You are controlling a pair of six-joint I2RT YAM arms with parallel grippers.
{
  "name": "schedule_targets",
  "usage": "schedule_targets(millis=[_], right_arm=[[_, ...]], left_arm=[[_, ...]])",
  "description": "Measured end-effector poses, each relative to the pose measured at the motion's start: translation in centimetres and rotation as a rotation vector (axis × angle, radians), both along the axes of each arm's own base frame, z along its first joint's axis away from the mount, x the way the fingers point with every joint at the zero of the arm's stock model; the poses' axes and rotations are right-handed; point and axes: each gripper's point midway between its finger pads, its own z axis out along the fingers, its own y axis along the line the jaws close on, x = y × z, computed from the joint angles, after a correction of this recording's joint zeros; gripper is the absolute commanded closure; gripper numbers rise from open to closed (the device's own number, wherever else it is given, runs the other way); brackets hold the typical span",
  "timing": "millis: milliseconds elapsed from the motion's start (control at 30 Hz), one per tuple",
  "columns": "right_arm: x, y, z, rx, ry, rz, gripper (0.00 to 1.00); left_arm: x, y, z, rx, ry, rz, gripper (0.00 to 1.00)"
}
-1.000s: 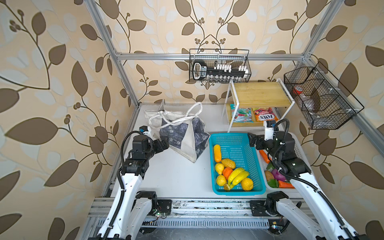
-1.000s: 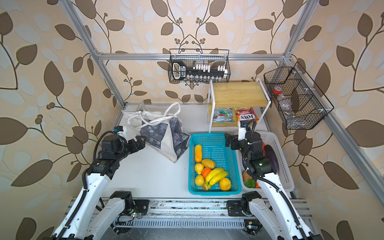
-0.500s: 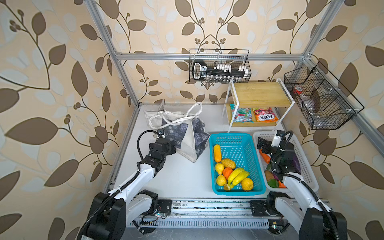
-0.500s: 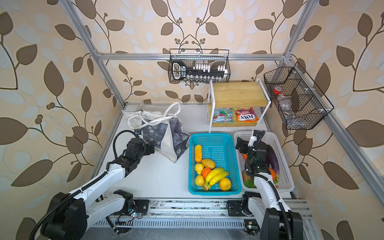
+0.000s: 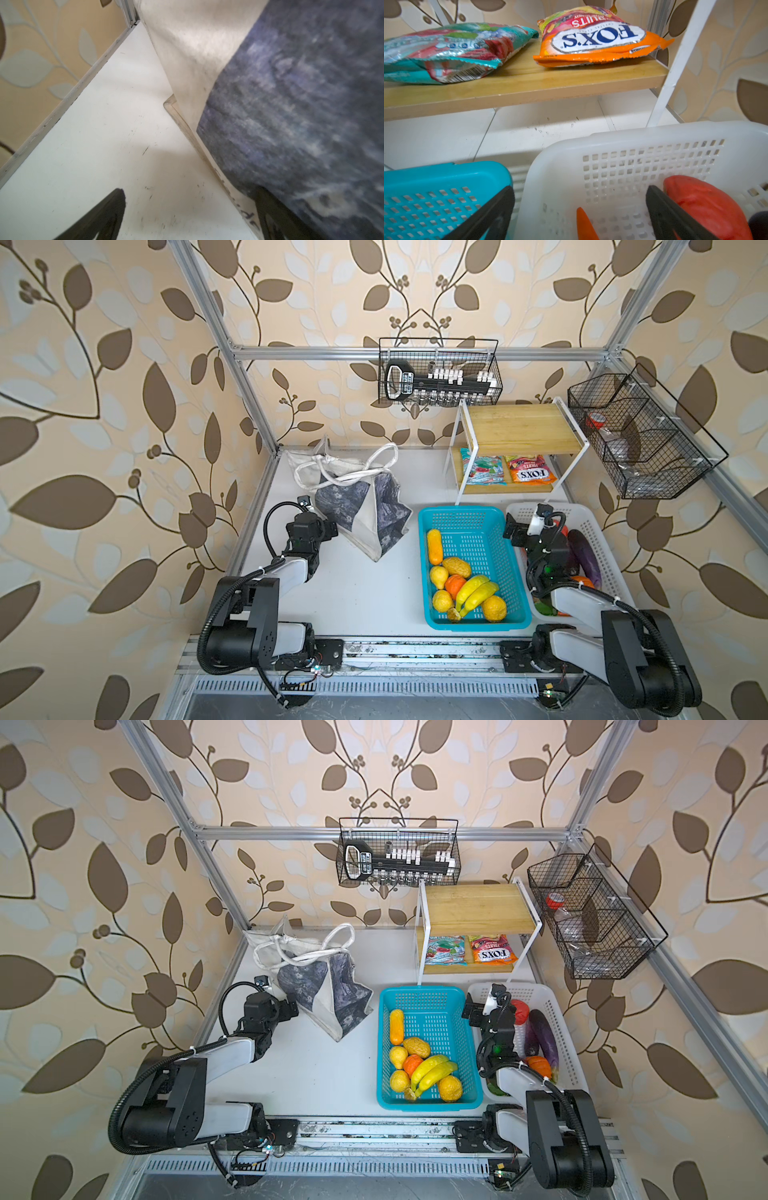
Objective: Place the food into the grocery bag and tie it
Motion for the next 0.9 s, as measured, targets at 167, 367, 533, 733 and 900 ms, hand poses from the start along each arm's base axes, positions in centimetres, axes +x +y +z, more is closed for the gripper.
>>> schedule_targets(millis=[167,367,533,733,900], right_arm=[[0.4,0.3,0.0,-0.007,-0.021,0.010,0.00],[0.8,1.0,0.1,-0.012,-0.078,0.020,0.00],[0.9,0.9,0.3,-0.022,-0.086,0.018,0.00],[0.9,1.1,0.3,-0.030,-0.085,0.020,0.00],[0.9,1.0,0.2,-0.028,-0.084,0.026,0.00]], left_arm=[[0.4,-0.5,-0.1,0.000,-0.007,-0.038,0.01],[1.6,-1.4,-0.6,-0.010,-0.038,-0.096,0.01],[1.8,-1.9,-1.6,-0.021,-0.026,-0.126,0.01],[1.8,-2.0,-1.7,-0.013,-0.021,-0.136,0.01],[1.8,-2.0,-1.7,-0.011,-0.021,-0.138,0.01]])
